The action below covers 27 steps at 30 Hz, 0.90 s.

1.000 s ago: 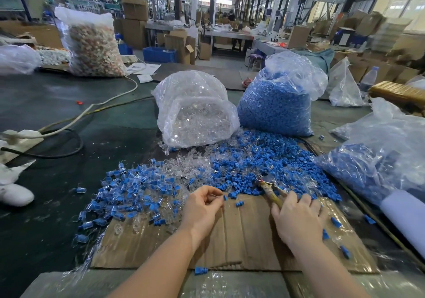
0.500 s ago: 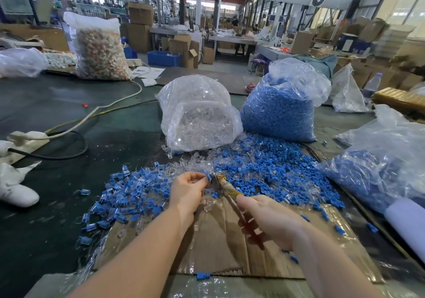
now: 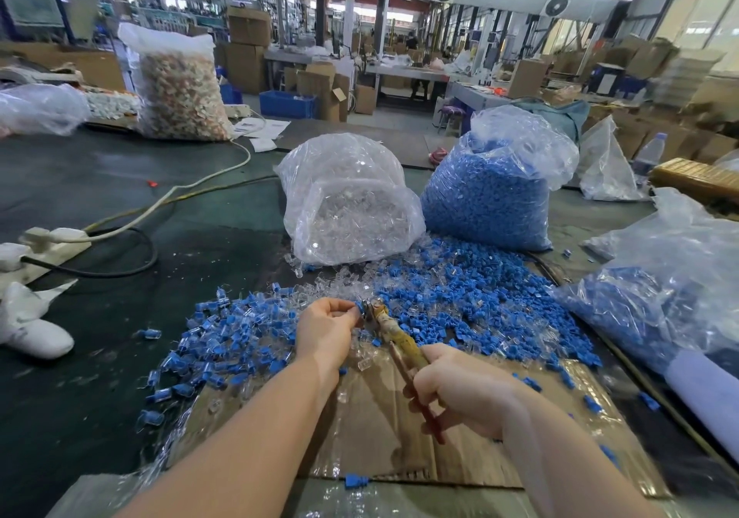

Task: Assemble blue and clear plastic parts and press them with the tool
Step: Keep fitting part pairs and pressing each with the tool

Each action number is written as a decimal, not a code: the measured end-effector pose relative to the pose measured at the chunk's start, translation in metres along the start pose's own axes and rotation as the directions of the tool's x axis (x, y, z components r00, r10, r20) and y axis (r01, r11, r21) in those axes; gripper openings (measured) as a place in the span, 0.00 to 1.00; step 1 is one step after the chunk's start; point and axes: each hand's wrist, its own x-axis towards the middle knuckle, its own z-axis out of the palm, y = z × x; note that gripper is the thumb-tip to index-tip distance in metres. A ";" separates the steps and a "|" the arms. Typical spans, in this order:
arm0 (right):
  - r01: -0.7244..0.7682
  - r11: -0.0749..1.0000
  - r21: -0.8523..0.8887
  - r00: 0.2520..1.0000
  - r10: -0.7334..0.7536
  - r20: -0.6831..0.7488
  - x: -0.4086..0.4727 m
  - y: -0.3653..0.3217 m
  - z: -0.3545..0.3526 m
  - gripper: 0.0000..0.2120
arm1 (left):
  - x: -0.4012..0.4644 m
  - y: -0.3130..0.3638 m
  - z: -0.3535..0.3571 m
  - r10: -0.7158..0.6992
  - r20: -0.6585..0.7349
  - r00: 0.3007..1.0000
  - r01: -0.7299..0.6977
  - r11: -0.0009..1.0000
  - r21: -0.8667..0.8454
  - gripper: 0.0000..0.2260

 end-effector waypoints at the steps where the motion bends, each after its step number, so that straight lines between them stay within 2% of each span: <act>1: 0.001 1.000 -0.022 1.000 -0.001 -0.002 0.000 0.000 0.000 0.11 | 0.000 0.000 0.000 -0.002 0.004 1.000 0.001 1.000 0.011 0.02; 5: 0.001 0.997 -0.077 1.000 -0.001 0.003 -0.002 -0.001 -0.001 0.10 | 0.000 0.001 0.000 -0.020 0.013 1.000 0.019 0.999 0.026 0.02; 12: 0.020 0.997 -0.073 1.000 -0.019 0.006 -0.005 -0.004 -0.001 0.10 | -0.002 0.002 0.003 -0.002 0.014 1.000 0.001 0.999 0.049 0.03; 22: 0.037 0.971 -0.236 0.996 -0.056 -0.075 -0.001 0.005 0.002 0.09 | -0.006 0.002 0.007 -0.009 0.008 1.000 0.009 1.000 0.023 0.03; 27: 0.030 0.997 -0.064 0.999 -0.032 -0.031 -0.004 0.006 -0.002 0.13 | -0.008 0.002 0.006 -0.008 0.021 1.000 0.007 1.000 0.028 0.03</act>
